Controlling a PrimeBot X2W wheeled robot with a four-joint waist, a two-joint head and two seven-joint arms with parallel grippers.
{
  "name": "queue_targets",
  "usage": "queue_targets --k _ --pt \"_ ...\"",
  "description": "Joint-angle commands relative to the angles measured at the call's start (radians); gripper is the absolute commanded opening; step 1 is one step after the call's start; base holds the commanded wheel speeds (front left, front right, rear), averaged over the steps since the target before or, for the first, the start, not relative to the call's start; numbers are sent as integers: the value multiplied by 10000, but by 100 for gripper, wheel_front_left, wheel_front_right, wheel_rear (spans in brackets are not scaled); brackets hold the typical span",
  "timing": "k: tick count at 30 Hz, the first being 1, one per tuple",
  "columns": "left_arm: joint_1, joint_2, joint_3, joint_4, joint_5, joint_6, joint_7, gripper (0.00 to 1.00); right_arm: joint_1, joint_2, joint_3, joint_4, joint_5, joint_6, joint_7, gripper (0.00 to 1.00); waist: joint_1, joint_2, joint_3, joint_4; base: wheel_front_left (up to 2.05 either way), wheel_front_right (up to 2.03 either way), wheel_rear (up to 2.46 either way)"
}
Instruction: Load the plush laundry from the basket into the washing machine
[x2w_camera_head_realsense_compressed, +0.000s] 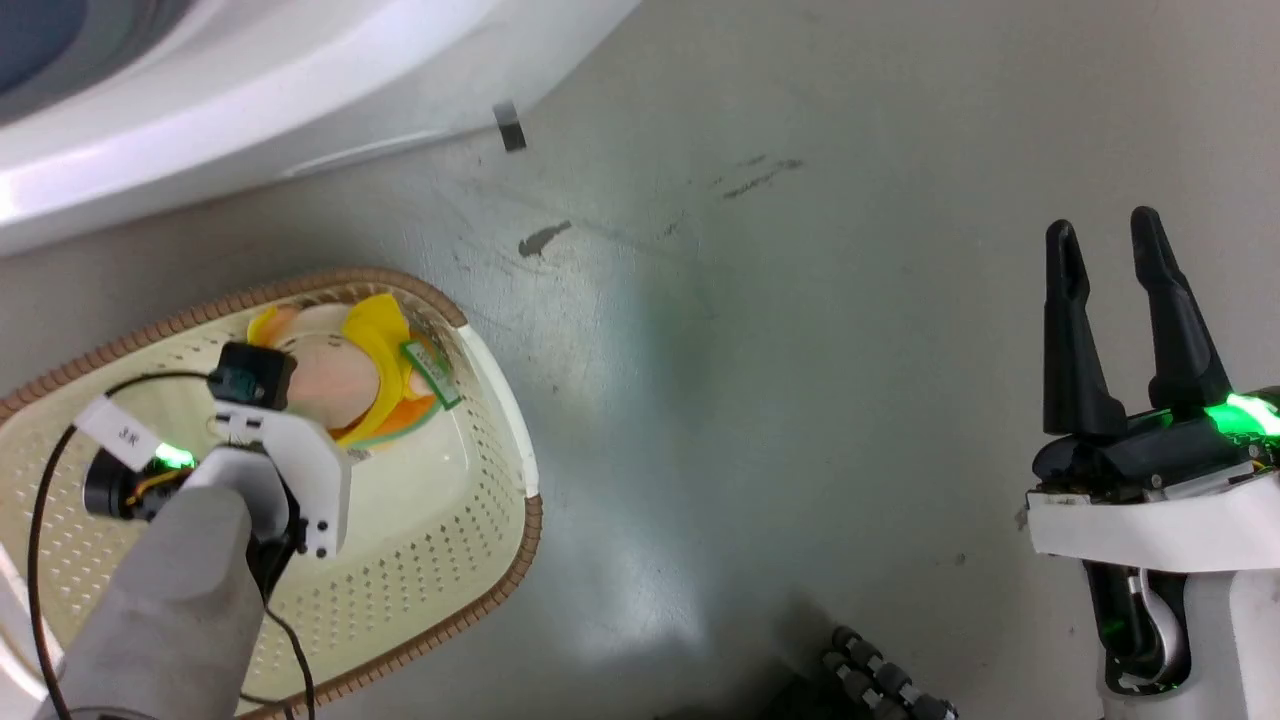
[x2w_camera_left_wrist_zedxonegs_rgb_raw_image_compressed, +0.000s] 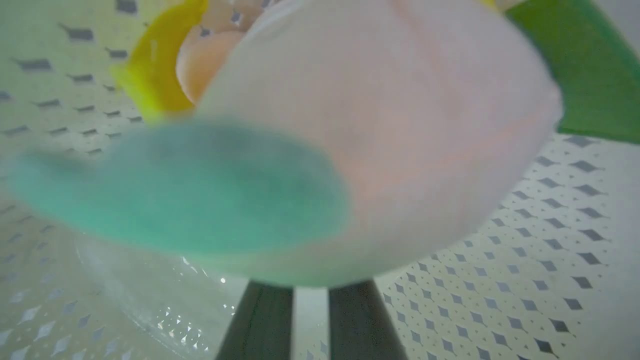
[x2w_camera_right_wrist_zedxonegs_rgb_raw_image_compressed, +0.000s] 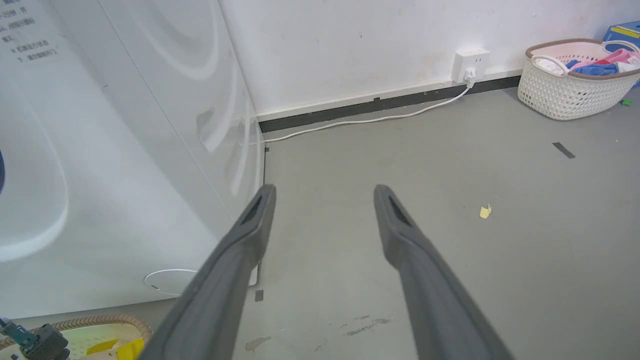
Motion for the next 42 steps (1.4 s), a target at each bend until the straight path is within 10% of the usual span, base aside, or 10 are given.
queue_targets --k 1,21,42 --pt "48 4 -88 354 -176 -61 -126 0 -181 1 -14 -10 -6 6 -102 100 0 -1 -286 43 0 0 0" --pt "3429 -1469 246 -135 -1445 -120 -2104 0 1438 1 -45 615 -1586 6 -134 100 0 -1 -5586 2009 0 0 0" --pt "6241 -1368 4181 -9284 1300 583 -2119 0 2018 1 57 555 -1954 6 -134 100 0 -1 -5947 2579 0 0 0"
